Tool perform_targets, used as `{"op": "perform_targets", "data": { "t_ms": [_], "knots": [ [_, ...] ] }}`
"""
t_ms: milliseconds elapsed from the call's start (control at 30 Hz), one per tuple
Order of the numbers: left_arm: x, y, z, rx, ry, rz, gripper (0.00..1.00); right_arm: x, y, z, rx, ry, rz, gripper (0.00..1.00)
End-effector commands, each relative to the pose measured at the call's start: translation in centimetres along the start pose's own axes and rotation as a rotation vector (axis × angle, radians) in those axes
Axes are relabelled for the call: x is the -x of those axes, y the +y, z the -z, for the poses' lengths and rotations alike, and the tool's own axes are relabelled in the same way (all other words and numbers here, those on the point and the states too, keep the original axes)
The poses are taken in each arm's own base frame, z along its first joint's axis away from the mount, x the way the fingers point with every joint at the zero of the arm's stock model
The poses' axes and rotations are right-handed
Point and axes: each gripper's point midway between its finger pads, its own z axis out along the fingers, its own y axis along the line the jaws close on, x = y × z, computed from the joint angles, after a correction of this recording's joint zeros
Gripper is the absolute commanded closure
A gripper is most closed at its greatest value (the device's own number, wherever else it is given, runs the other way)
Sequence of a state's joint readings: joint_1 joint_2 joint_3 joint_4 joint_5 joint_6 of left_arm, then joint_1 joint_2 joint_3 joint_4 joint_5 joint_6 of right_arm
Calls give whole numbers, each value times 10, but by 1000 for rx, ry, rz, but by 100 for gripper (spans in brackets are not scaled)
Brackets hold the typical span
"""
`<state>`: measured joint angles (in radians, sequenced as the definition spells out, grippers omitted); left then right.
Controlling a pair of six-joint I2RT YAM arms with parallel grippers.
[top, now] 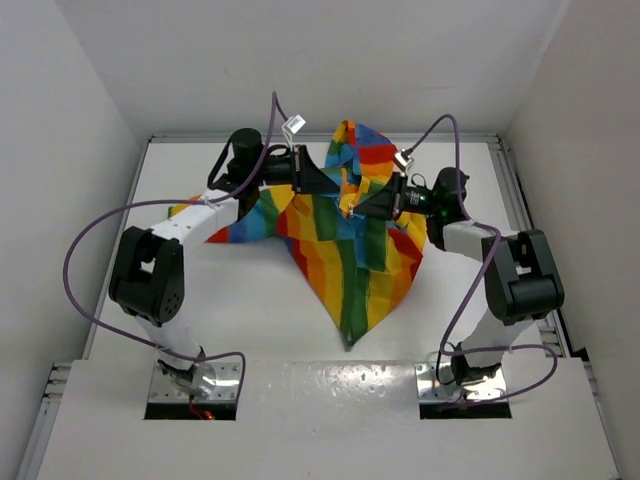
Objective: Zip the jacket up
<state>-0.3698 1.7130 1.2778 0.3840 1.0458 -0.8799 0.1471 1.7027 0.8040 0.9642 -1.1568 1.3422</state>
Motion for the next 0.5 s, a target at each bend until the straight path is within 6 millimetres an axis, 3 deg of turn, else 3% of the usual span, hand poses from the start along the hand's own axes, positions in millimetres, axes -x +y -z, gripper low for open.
{"op": "perform_targets", "data": {
  "t_ms": [0,100,167,200,233,467],
  "knots": [
    [20,10,19,35,-73,-48,100,16,7,7,32,-7,89,100],
    [23,16,26,43,-92,-44,100,21,-4,13,9,-15,74,100],
    [11,26,24,51,-26,-6,100,21,-4,11,11,-13,70,100],
    [17,21,16,50,-1,-36,100,20,-4,10,14,-9,69,100],
    [5,35,13,77,47,-34,100,18,-4,8,14,-7,72,100],
    [-13,18,0,26,105,-142,100,-5,-9,2,-4,8,48,100]
  ]
}}
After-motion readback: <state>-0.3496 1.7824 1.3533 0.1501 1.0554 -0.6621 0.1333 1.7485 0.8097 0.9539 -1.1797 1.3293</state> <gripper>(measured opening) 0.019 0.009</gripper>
